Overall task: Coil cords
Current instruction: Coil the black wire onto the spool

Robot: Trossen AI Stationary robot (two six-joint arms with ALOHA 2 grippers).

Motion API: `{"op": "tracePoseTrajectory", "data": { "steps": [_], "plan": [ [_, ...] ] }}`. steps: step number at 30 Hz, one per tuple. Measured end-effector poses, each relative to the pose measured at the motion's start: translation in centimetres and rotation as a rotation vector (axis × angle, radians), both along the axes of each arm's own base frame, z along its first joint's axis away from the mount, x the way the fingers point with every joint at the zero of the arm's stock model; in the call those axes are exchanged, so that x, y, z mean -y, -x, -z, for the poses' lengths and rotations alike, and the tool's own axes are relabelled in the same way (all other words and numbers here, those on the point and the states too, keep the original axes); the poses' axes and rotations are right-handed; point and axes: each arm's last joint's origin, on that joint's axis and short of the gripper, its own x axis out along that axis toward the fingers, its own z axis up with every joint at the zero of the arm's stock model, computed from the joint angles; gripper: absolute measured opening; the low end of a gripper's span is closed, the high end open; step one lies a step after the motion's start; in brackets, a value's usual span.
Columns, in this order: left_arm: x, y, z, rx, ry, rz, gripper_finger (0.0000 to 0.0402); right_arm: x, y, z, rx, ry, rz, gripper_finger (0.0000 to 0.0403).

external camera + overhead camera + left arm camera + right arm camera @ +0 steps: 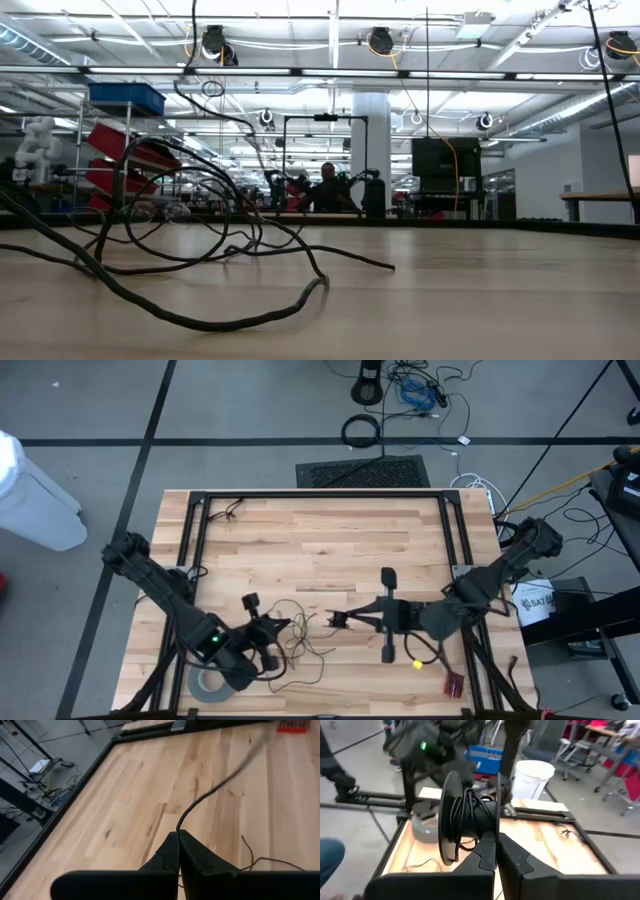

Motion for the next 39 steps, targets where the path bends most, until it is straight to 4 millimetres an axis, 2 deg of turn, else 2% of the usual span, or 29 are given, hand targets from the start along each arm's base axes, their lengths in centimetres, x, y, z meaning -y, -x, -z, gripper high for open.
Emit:
{"op": "tracePoseTrajectory", "data": {
  "steps": [8, 13, 19, 30, 39],
  "plan": [
    [0.5, 0.7, -0.3, 0.017, 0.014, 0.011, 0.0002, 1.0, -3.0, 2.1, -0.074, -0.05, -0.023, 0.0],
    [0.3, 1.0, -0.7, 0.028, 0.032, 0.002, 0.0002, 1.1, -4.0, 3.3, -0.137, -0.073, -0.085, 0.0],
    [-0.4, 1.8, -1.9, 0.057, 0.071, -0.009, 0.0002, 0.9, -4.0, 3.7, -0.18, -0.123, -0.111, 0.0],
    [-1.5, 3.2, -4.0, 0.101, 0.11, -0.002, 0.0001, -0.6, -3.1, 4.0, -0.208, -0.128, -0.154, 0.0],
    [-1.7, 3.5, -4.7, 0.132, 0.14, -0.002, 0.0001, -1.1, -4.2, 5.7, -0.26, -0.111, -0.133, 0.0]
  ]
}}
